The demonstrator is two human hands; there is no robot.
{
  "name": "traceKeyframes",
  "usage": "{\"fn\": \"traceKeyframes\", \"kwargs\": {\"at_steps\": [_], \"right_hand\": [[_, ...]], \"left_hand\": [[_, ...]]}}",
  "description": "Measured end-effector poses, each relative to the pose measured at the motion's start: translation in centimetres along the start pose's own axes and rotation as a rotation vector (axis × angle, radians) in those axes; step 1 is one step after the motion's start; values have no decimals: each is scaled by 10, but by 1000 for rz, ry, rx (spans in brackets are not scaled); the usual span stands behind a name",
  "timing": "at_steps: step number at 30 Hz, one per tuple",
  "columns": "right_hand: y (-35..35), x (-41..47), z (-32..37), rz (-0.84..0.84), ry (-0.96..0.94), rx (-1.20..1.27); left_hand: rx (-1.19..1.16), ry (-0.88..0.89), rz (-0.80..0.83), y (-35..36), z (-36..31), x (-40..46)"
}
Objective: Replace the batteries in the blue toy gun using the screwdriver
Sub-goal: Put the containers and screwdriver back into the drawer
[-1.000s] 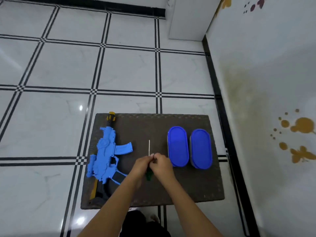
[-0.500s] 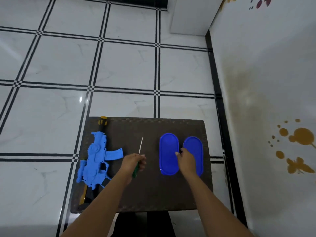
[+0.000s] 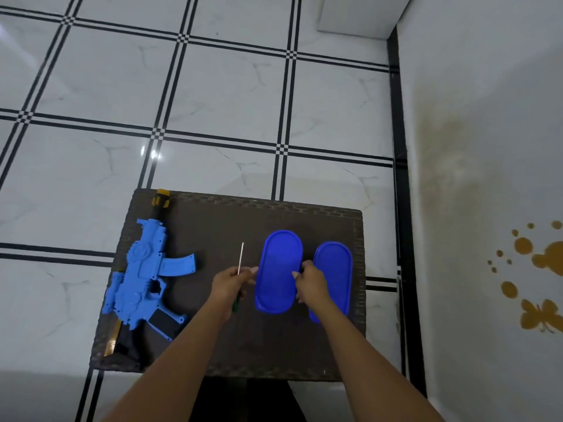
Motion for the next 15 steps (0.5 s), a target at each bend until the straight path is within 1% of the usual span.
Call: {"fn": "traceKeyframes", "kwargs": {"at_steps": [2,6,7,11,12,15], "right_hand": [[-4,-6,7,2,-33,31],[-19,-32,17,55,-106,67],[-22,-37,18,66,-121,82],[-34,-47,11,73,-181,184],[-38,-43,2,15,-179,187],[-65,-33,-39,-326,-54,175]], "left_hand": [[0,33,-12,0,-5,0],[105,0,179,23,-14,-13],[113,-2,196,26,-15,-15],[109,9,178,27,-15,-10],[106,7,187,31,-11,-7],[123,17,198,39,-5,-4]]}}
Point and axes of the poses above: each hand's wrist, its own x-axis towards the middle knuckle, its own y-axis out of the palm, z = x × y, the point moved 8 cm from there along x, towards the middle knuckle, and after that the axes turned 4 degrees about y, right-handed, at the moved point
